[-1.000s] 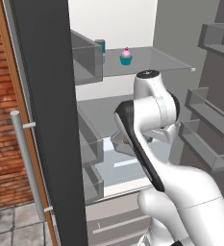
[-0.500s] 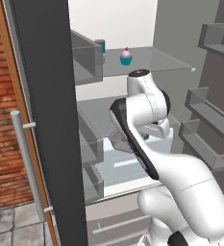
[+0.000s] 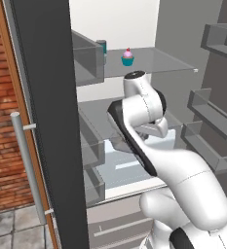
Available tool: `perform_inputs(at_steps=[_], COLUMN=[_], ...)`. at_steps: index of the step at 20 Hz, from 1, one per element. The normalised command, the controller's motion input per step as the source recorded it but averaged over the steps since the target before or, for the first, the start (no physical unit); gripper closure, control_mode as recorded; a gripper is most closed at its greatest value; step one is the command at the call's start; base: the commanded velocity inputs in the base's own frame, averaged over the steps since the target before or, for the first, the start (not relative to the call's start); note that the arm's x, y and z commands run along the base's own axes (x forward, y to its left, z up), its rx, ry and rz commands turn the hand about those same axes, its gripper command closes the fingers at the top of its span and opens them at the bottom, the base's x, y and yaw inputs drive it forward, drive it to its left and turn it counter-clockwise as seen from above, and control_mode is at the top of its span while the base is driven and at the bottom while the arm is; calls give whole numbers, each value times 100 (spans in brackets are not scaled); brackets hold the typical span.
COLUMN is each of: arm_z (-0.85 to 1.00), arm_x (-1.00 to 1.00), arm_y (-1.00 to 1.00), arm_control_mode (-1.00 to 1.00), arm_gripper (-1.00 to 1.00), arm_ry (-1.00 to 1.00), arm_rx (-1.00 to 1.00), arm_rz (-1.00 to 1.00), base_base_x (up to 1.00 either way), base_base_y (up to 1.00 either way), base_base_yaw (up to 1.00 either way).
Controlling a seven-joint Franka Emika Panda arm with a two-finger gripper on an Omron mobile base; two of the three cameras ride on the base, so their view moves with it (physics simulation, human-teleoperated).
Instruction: Place the tupperware on the second highest shelf of the fridge. Make space for the tupperware among the existing items by rearranging them on the shelves if needed. Close the fridge door when finished.
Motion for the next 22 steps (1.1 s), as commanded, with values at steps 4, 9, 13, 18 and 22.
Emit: perform_inputs(at_steps=[4, 9, 13, 18, 22], arm_z=[-11, -14, -9, -14, -20], arm_x=[16, 10, 8, 4, 8], arm_y=[0, 0, 0, -1, 0], arm_control_mode=[-100, -100, -100, -100, -100], arm_gripper=[100, 100, 100, 100, 100], arm_ry=[0, 0, 0, -9, -20], arm_rx=[-4, -3, 0, 1, 6], arm_rz=[0, 0, 0, -1, 0], base_base_x=[0, 0, 0, 0, 0], base_base_y=[0, 0, 0, 0, 0], base_base_yaw=[0, 0, 0, 0, 0])
